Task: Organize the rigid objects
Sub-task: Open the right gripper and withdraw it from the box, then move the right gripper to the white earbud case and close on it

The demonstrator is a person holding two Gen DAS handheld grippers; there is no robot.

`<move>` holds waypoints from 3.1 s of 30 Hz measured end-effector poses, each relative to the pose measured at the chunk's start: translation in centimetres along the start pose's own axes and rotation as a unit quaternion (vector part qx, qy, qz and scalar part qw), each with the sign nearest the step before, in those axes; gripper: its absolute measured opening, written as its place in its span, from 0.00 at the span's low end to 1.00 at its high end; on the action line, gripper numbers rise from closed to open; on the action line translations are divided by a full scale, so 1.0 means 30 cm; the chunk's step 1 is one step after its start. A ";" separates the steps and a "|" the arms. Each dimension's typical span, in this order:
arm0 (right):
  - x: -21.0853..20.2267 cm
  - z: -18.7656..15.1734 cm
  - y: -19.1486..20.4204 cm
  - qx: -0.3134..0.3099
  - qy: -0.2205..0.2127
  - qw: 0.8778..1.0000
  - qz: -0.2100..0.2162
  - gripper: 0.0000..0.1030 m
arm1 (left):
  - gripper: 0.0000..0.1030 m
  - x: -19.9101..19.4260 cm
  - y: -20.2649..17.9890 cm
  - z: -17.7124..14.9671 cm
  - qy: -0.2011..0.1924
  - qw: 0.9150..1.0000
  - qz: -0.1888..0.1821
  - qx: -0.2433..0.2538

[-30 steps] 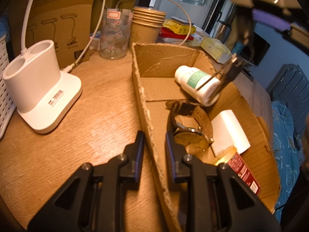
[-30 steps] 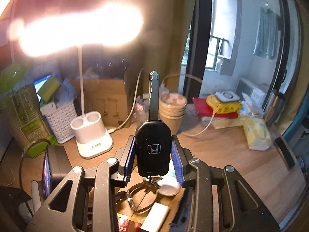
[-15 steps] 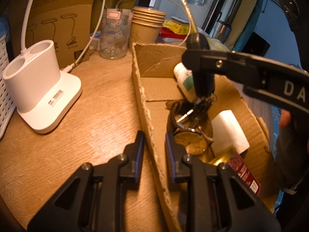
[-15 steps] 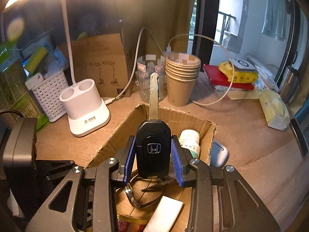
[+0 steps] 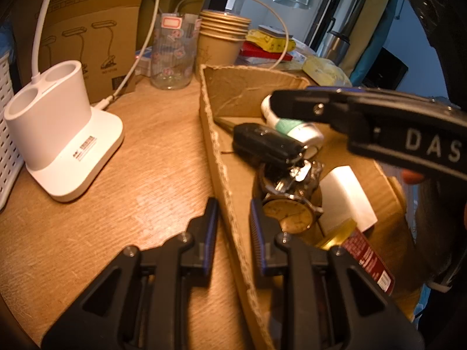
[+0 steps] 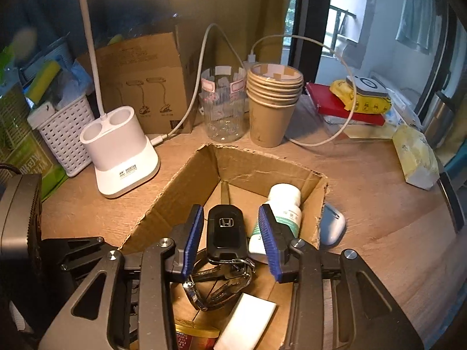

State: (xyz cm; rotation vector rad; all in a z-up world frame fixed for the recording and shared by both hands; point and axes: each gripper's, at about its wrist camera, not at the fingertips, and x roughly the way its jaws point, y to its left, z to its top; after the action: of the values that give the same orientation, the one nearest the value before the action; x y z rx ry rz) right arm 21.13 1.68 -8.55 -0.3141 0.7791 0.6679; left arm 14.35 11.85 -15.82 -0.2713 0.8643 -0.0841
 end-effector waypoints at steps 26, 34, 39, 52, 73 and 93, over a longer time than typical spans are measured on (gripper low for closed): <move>-0.124 -0.132 -0.258 0.069 -0.032 0.995 -0.066 0.40 | 0.23 -0.001 0.001 0.001 0.000 1.000 0.000 0.000; -0.085 -0.154 -0.316 0.078 -0.031 0.994 -0.070 0.55 | 0.23 -0.001 0.001 0.001 0.000 1.000 -0.001 -0.001; -0.027 -0.155 -0.376 0.102 -0.030 0.994 -0.037 0.55 | 0.23 -0.001 0.001 0.001 0.000 1.000 0.000 0.000; 0.096 -0.132 -0.443 0.100 -0.014 0.995 -0.008 0.55 | 0.23 -0.001 0.002 0.001 0.000 1.000 -0.001 -0.001; 0.208 -0.110 -0.485 0.116 -0.005 0.990 0.073 0.56 | 0.23 0.003 0.001 0.000 0.001 1.000 -0.002 -0.003; 0.216 -0.111 -0.489 0.096 -0.003 0.994 0.051 0.61 | 0.23 0.006 -0.003 0.000 0.001 1.000 -0.003 -0.003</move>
State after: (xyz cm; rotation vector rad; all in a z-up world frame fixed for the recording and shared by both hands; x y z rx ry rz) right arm 32.37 -8.18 -15.25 -0.0980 0.8502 0.6843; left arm 14.45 11.74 -15.93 -0.2786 0.8661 -0.0867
